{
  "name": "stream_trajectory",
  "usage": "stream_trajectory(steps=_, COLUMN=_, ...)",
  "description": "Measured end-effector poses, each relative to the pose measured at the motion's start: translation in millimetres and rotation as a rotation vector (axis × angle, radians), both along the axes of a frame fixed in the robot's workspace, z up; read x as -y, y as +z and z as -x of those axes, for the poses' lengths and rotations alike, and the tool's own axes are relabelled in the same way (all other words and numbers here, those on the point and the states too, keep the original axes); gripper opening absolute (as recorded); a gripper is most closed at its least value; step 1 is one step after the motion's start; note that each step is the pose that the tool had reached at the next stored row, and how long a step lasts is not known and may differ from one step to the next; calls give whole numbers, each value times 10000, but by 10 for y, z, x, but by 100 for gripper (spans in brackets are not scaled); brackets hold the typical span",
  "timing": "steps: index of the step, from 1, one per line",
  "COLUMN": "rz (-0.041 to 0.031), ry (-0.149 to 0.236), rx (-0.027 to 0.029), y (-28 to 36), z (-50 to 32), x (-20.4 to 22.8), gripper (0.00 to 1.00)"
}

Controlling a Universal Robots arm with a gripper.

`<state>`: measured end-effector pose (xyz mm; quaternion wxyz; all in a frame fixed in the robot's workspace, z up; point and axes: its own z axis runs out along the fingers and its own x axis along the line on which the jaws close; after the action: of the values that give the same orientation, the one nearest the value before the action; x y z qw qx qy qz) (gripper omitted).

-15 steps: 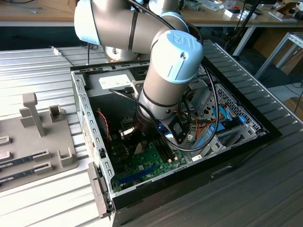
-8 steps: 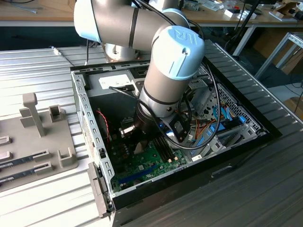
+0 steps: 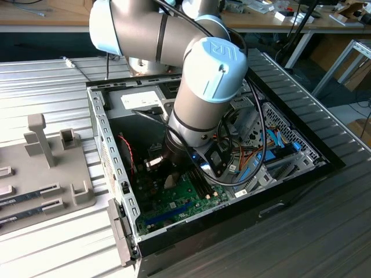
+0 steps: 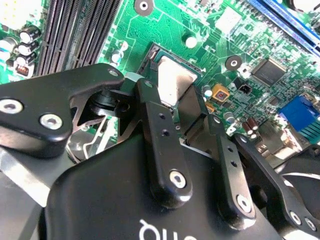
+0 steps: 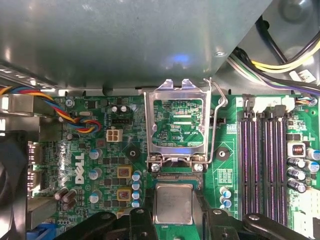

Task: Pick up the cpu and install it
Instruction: 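Close the cpu cover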

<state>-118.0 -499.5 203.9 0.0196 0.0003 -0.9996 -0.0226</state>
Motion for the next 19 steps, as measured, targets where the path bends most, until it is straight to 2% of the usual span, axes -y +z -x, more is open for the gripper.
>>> stream_trajectory(steps=5, rz=-14, ry=0, rx=1, y=-3, z=0, x=-1, gripper=43)
stream_trajectory(steps=7, rz=-14, ry=0, rx=0, y=-3, z=0, x=0, gripper=38)
stream_trajectory(steps=16, rz=-21, ry=0, rx=1, y=-4, z=0, x=-1, gripper=38)
stream_trajectory(steps=19, rz=-44, ry=0, rx=1, y=30, z=0, x=-1, gripper=38)
